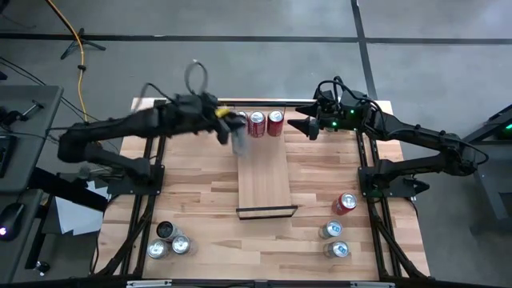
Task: Place canned beverage on shelf
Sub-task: Put the black soda can on the shelf
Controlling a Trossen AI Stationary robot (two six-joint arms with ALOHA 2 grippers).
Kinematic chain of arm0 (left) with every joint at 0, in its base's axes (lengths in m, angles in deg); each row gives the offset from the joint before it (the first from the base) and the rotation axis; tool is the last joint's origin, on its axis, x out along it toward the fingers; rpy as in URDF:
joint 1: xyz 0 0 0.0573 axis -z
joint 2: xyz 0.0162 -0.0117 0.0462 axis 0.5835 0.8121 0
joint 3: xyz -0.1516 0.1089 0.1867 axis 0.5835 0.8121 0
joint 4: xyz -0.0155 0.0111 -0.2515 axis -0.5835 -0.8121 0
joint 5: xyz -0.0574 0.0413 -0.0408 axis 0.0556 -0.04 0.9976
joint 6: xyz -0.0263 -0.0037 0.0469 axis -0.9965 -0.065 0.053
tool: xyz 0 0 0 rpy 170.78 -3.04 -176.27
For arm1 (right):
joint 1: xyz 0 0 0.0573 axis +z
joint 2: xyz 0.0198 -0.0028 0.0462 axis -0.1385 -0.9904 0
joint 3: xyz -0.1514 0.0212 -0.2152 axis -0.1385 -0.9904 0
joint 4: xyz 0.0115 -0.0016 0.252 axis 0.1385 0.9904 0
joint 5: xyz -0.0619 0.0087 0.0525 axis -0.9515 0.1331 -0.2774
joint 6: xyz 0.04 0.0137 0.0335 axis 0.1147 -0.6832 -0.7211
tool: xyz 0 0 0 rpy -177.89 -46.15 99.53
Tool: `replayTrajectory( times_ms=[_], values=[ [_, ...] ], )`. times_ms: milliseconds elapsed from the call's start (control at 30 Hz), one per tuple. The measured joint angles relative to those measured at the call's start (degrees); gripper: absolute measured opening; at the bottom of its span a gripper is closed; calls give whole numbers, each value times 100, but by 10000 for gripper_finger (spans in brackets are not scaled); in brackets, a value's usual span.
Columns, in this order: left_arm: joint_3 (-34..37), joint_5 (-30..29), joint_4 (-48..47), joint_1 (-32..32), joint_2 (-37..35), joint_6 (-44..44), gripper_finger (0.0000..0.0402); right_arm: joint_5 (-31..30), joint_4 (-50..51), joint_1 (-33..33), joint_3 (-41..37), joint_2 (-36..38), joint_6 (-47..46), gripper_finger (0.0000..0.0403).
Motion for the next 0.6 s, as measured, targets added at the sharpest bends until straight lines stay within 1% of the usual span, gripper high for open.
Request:
replayTrajectory(
  times_ms=[67, 133, 200, 267, 333, 433, 500, 600],
  values=[
    [4, -216, 108, 269, 263, 125, 160, -9, 0, 0, 0, 0, 0, 394],
    [4, -602, 144, 473, 513, 248, 160, -27, 0, 0, 2, 0, 0, 394],
    [4, -982, 146, 623, 768, 422, 160, -36, 0, 0, 0, 0, 0, 394],
    [22, -1192, 180, 714, 1006, 553, 160, -42, 0, 0, 1, 0, 0, 394],
    [301, -1134, 710, 757, 1126, 647, 160, -45, 0, 0, 2, 0, 0, 394],
    [1035, -570, 2021, 767, 1078, 657, 160, -45, 0, 0, 2, 0, 0, 394],
    [1474, -422, 2772, 774, 947, 753, 160, -45, 0, 0, 2, 0, 0, 394],
    [1891, -452, 3207, 710, 663, 916, 160, -47, 2, 0, 2, 0, -42, 394]
  ],
)
